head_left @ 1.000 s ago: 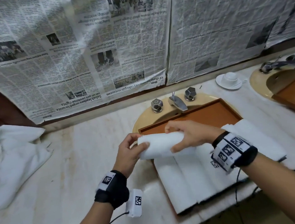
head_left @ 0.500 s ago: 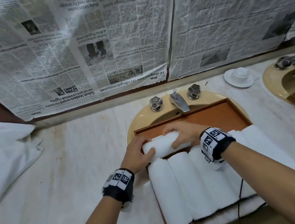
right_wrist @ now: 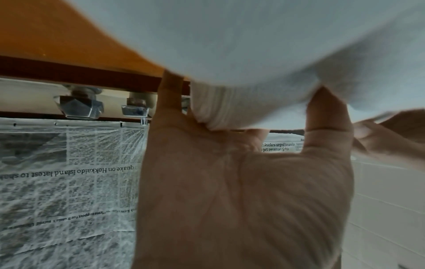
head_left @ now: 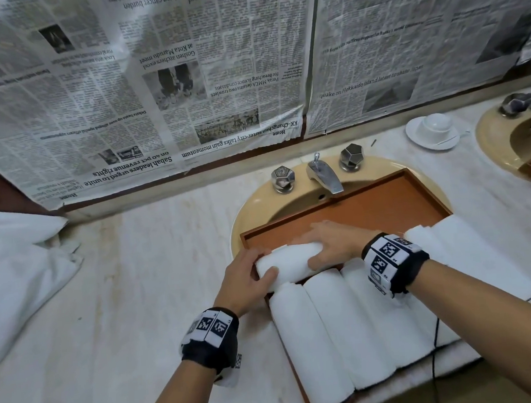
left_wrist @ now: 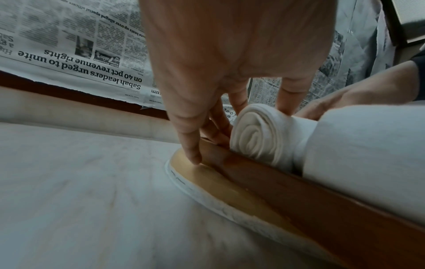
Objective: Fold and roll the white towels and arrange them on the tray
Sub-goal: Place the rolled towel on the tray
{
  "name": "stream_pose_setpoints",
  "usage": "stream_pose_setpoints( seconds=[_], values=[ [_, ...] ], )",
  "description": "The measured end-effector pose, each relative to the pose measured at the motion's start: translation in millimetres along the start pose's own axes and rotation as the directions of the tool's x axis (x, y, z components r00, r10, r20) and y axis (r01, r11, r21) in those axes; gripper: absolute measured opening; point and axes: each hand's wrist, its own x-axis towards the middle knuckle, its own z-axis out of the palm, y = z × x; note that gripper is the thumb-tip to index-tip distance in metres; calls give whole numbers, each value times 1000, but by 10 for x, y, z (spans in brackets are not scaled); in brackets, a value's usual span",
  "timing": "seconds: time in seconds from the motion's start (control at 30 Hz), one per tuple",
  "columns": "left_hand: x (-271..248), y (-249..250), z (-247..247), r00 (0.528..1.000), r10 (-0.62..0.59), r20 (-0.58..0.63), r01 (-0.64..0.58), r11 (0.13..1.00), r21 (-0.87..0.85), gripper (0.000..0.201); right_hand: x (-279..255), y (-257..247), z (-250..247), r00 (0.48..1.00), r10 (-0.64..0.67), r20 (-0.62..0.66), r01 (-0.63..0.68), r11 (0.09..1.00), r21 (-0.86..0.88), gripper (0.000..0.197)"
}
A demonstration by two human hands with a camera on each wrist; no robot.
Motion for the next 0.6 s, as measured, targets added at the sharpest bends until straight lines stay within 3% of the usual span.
stream_pose_setpoints(
  seconds=[0.17,0.37,0.5,0.6],
  values=[
    [-76,-1,25,999,-40,11,41,998,-43,48,-1,36,25,1000,-1,-27,1,1000,3,71],
    [-91,-10,43,998,-59,-21,58,998,-19,48,-37,136,32,992,-25,-126,32,998,52,90],
    [-132,36,31,994,-105,-20,105,994,-28,55,-213,295,13,961,-9,-276,50,989,140,78],
    [-151,74,11,991,-135,-12,134,989,-58,48,-430,488,1,911,89,-402,-19,984,176,67]
  ],
)
